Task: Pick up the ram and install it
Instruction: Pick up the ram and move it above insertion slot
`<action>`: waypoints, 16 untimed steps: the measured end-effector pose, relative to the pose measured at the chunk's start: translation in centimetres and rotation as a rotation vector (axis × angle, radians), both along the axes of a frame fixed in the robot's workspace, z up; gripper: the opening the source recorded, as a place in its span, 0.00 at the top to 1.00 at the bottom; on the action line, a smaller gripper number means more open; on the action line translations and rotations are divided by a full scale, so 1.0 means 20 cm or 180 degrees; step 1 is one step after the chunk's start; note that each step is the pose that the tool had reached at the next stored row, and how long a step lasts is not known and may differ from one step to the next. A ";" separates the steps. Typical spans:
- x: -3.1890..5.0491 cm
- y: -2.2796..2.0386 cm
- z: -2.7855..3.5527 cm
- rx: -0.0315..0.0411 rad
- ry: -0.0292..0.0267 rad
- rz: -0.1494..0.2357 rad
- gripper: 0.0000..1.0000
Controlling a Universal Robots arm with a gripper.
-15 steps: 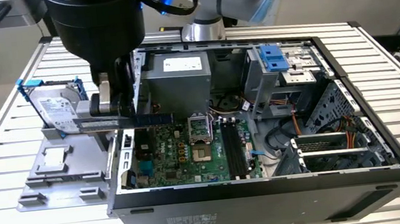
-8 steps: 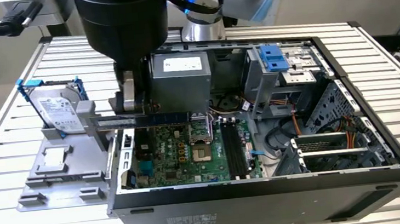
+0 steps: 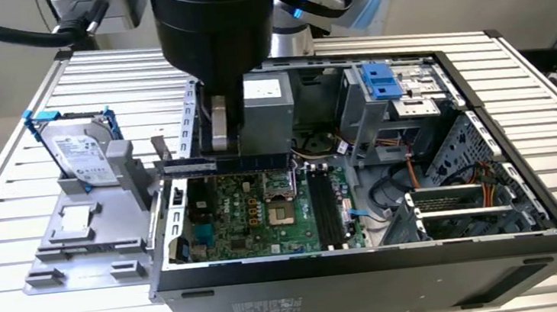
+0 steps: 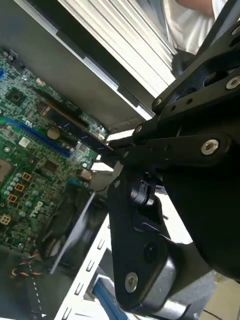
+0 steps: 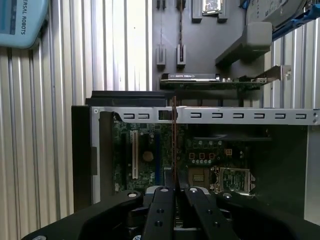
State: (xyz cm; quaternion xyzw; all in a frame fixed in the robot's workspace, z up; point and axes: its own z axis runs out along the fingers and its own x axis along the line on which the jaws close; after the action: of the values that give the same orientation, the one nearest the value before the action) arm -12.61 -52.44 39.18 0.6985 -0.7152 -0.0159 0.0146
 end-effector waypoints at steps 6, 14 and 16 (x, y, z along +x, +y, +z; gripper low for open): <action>0.096 0.000 0.000 0.0000 0.0005 0.0000 1.00; 0.226 0.000 -0.001 0.0000 0.0009 0.0000 1.00; 0.254 0.000 -0.001 0.0000 0.0010 0.0000 1.00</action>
State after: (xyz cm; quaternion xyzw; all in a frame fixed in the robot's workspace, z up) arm -7.52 -52.44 39.16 0.6985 -0.7152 -0.0170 0.0158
